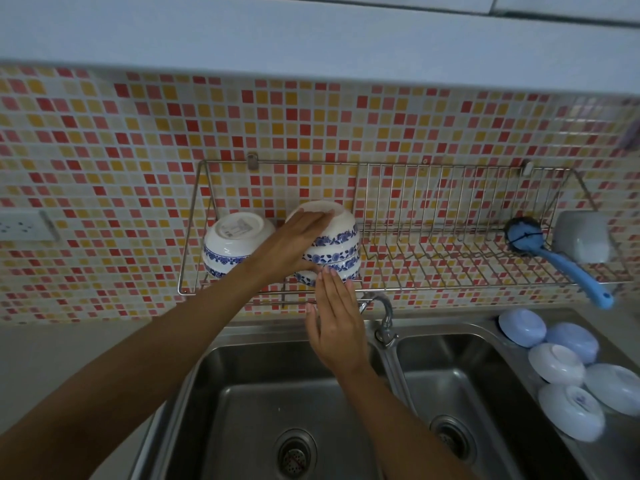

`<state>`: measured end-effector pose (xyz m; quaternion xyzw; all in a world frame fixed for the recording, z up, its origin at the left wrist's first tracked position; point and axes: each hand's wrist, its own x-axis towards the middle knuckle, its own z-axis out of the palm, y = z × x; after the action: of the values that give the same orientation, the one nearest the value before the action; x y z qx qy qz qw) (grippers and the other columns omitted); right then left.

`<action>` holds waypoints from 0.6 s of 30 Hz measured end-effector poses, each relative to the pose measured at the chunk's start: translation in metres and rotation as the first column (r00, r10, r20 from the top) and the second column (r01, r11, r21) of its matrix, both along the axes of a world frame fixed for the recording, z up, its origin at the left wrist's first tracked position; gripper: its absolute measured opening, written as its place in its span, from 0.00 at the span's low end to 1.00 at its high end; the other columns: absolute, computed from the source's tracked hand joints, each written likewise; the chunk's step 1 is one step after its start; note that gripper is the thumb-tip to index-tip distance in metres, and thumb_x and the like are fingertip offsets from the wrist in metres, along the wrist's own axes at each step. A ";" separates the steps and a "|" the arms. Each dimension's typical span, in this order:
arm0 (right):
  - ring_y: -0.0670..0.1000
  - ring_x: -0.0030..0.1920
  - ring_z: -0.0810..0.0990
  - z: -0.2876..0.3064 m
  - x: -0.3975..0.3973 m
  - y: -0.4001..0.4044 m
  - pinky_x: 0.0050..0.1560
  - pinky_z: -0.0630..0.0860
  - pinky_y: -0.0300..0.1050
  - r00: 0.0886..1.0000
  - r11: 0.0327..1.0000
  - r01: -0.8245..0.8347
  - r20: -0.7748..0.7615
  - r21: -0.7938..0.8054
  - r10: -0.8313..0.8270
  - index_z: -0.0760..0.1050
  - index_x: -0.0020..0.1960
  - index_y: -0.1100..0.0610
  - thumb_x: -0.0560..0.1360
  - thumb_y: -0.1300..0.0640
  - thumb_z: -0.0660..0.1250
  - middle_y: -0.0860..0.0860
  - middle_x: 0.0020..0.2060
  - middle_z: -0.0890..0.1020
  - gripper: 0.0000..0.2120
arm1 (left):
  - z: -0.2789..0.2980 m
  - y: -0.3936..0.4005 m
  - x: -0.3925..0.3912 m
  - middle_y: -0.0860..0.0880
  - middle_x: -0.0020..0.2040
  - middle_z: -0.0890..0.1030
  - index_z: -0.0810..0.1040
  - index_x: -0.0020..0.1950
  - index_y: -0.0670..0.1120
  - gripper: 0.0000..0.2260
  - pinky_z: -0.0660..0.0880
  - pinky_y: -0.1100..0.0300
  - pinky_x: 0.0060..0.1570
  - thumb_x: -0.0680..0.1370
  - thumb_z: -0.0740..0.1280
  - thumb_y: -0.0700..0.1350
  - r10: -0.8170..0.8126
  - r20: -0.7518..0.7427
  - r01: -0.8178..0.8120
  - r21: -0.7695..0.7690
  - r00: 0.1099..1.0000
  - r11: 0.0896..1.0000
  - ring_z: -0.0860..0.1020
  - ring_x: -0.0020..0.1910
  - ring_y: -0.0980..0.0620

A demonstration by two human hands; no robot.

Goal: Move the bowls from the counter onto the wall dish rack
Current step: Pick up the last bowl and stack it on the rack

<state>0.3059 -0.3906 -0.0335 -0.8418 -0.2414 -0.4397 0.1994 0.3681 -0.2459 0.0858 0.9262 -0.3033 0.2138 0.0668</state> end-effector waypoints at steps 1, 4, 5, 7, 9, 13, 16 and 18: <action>0.55 0.73 0.66 0.000 0.000 0.000 0.73 0.63 0.57 1.000 1.000 0.000 0.001 0.003 0.000 0.69 0.69 0.66 0.80 0.56 0.58 0.60 0.69 0.71 0.22 | -0.002 0.001 0.000 0.42 0.75 0.61 0.53 0.77 0.42 0.45 0.50 0.53 0.74 0.69 0.75 0.51 -0.003 -0.006 0.003 0.002 1.000 1.000 0.60 0.74 0.43; 0.55 0.73 0.66 0.000 -0.001 0.000 0.73 0.63 0.57 1.000 1.000 0.001 -0.005 0.004 -0.001 0.69 0.69 0.66 0.79 0.56 0.59 0.60 0.69 0.72 0.22 | -0.008 0.000 0.000 0.42 0.76 0.61 0.54 0.77 0.43 0.45 0.54 0.53 0.74 0.68 0.76 0.49 0.004 -0.052 -0.007 -0.043 0.999 0.999 0.59 0.75 0.44; 0.55 0.73 0.66 0.000 -0.001 0.000 0.73 0.63 0.57 1.000 1.000 0.001 -0.007 0.003 0.000 0.69 0.69 0.66 0.79 0.56 0.59 0.60 0.69 0.71 0.22 | -0.008 0.000 -0.001 0.43 0.76 0.61 0.54 0.77 0.43 0.45 0.56 0.53 0.73 0.68 0.76 0.49 0.006 -0.068 -0.011 -0.070 0.998 0.997 0.60 0.74 0.44; 0.55 0.73 0.66 0.001 -0.002 0.000 0.73 0.62 0.56 1.000 1.000 -0.002 -0.010 0.008 0.002 0.68 0.70 0.66 0.79 0.56 0.59 0.60 0.69 0.71 0.22 | -0.007 0.001 0.000 0.43 0.75 0.62 0.55 0.76 0.44 0.45 0.58 0.52 0.73 0.66 0.77 0.48 0.007 -0.092 -0.018 -0.116 0.996 0.993 0.60 0.74 0.44; 0.55 0.73 0.66 0.001 -0.002 0.000 0.73 0.62 0.56 1.000 1.000 -0.006 -0.009 0.014 0.006 0.68 0.70 0.66 0.79 0.56 0.60 0.60 0.69 0.71 0.22 | -0.007 0.002 0.002 0.43 0.75 0.63 0.57 0.76 0.44 0.45 0.60 0.49 0.73 0.65 0.78 0.49 0.007 -0.113 -0.022 -0.129 0.994 0.991 0.61 0.74 0.43; 0.54 0.73 0.66 0.000 -0.002 0.000 0.73 0.62 0.56 1.000 1.000 -0.004 -0.016 0.014 0.004 0.69 0.70 0.66 0.79 0.57 0.61 0.59 0.69 0.71 0.22 | -0.009 0.002 0.004 0.44 0.75 0.63 0.58 0.76 0.45 0.44 0.61 0.47 0.72 0.65 0.78 0.48 0.005 -0.135 -0.024 -0.139 0.991 0.990 0.61 0.73 0.43; 0.54 0.73 0.66 0.000 -0.003 0.001 0.73 0.62 0.56 1.000 1.000 -0.010 -0.016 0.023 0.011 0.69 0.70 0.66 0.79 0.57 0.60 0.60 0.69 0.71 0.22 | -0.009 0.001 0.000 0.45 0.75 0.63 0.59 0.76 0.46 0.43 0.61 0.50 0.72 0.66 0.78 0.46 -0.007 -0.142 -0.016 -0.160 0.990 0.987 0.61 0.73 0.44; 0.54 0.73 0.66 0.001 -0.003 0.001 0.73 0.62 0.56 1.000 1.000 -0.011 -0.017 0.024 0.012 0.69 0.70 0.66 0.79 0.57 0.59 0.60 0.70 0.71 0.22 | -0.008 0.000 -0.001 0.45 0.75 0.63 0.59 0.76 0.47 0.42 0.60 0.52 0.72 0.66 0.77 0.45 -0.011 -0.141 -0.012 -0.162 0.990 0.987 0.61 0.73 0.44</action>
<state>0.3032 -0.3899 -0.0325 -0.8415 -0.2392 -0.4344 0.2142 0.3668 -0.2455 0.0781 0.9305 -0.2793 0.1716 0.1634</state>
